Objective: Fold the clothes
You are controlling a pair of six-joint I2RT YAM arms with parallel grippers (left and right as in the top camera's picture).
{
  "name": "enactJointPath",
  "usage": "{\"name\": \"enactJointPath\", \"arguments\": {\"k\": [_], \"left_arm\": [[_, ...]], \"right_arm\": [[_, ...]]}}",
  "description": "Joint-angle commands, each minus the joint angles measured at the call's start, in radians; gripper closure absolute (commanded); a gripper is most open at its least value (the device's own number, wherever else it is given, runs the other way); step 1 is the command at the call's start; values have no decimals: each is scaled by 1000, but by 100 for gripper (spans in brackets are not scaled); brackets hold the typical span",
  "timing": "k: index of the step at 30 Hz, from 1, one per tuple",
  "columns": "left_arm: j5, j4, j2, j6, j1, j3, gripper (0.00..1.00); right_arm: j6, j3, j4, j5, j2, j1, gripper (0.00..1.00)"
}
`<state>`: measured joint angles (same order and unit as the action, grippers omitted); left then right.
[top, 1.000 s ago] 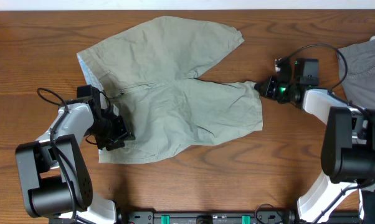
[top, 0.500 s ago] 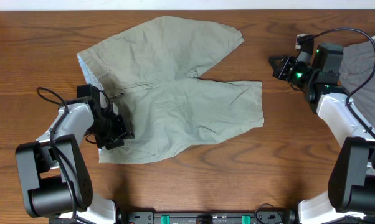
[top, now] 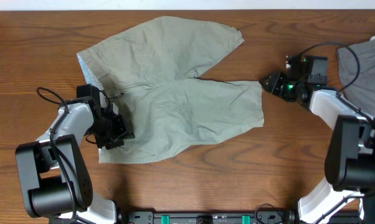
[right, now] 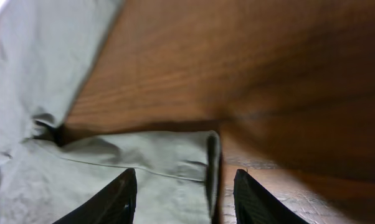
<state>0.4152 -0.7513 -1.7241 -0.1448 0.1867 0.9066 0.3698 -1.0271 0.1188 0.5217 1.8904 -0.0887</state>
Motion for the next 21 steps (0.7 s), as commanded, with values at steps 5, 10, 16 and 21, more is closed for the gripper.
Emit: {"name": "enactJointPath", "arguments": {"k": [5, 10, 16, 21], "left_arm": [[-24, 4, 12, 13, -1, -10, 56], [-24, 4, 12, 13, -1, -10, 56], [-24, 4, 12, 13, -1, -10, 56], [-24, 4, 12, 13, -2, -10, 56]], "right_arm": [[-18, 0, -63, 36, 77, 58, 64], [-19, 0, -67, 36, 80, 69, 81], [-17, -1, -113, 114, 53, 51, 94], [-6, -3, -208, 217, -47, 19, 97]]}}
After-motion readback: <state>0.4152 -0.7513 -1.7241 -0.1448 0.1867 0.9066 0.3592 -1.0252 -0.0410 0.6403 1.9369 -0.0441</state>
